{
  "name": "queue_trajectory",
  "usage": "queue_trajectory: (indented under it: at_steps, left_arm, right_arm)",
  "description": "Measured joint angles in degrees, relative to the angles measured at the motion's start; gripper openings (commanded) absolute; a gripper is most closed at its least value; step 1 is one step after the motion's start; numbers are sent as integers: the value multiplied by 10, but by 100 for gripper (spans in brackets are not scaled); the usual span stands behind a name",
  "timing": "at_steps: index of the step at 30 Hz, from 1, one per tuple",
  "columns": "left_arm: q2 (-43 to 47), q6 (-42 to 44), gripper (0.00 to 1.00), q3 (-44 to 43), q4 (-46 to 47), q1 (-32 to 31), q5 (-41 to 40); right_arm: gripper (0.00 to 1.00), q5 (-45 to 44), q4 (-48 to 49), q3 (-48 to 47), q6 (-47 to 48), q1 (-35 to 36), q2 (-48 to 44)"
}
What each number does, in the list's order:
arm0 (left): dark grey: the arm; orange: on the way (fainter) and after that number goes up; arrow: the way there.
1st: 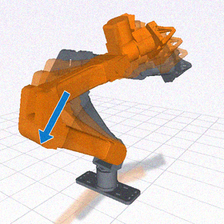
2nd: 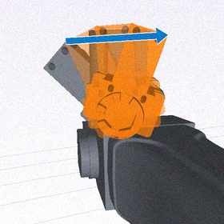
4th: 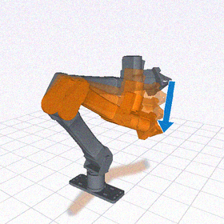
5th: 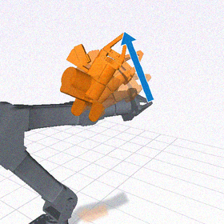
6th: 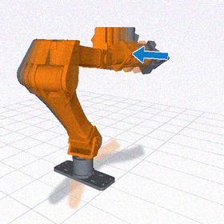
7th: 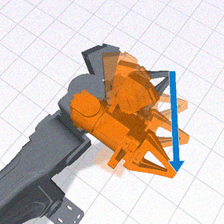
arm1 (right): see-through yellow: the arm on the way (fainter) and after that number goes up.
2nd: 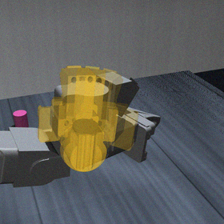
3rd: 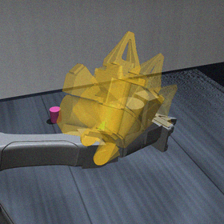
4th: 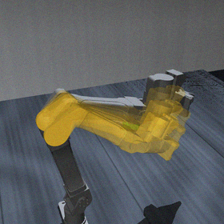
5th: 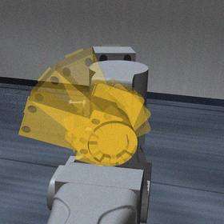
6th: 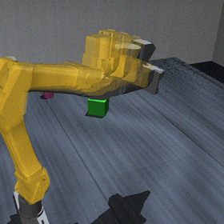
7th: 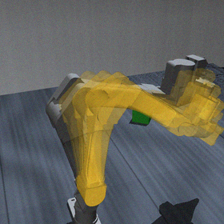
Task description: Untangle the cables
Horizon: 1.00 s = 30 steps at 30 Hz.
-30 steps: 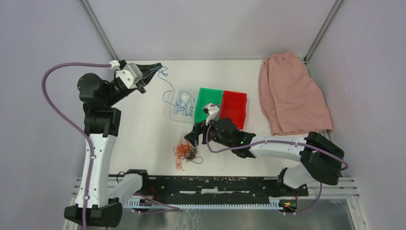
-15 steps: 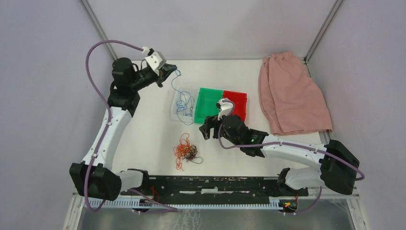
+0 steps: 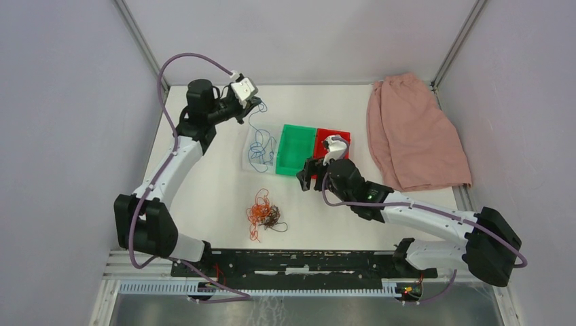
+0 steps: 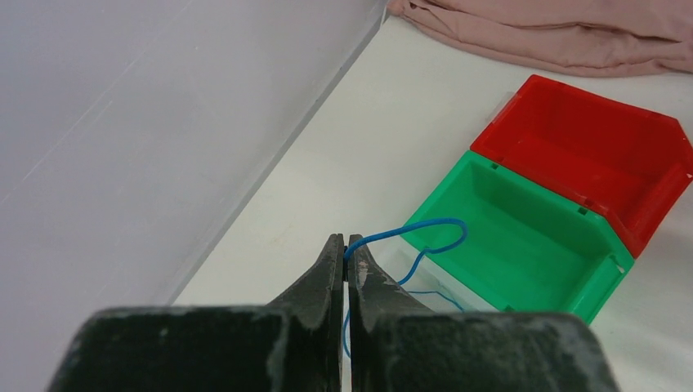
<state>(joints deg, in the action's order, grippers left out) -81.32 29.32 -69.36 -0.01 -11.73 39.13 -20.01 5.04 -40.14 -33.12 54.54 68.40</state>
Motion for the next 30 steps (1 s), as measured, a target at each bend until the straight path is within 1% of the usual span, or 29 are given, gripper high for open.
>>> queue_trajectory:
  at_steps: [7,16,21,26,30]
  left_arm:
    - [-20,20,3,-20,11,-2,-30]
    - [-35,23,3,-57,33,-8,-34]
    - [-36,29,3,-61,30,-11,-42]
    - [-37,51,3,-34,15,-28,-52]
    - [-37,60,3,8,-23,-51,-62]
  right_arm:
    - [84,3,-3,2,-4,-13,5]
    - [84,14,-4,2,-16,-14,20]
    - [84,14,-4,2,-18,-14,19]
    - [84,14,-4,4,-21,-14,12]
    - [84,14,-4,9,-22,-14,-1]
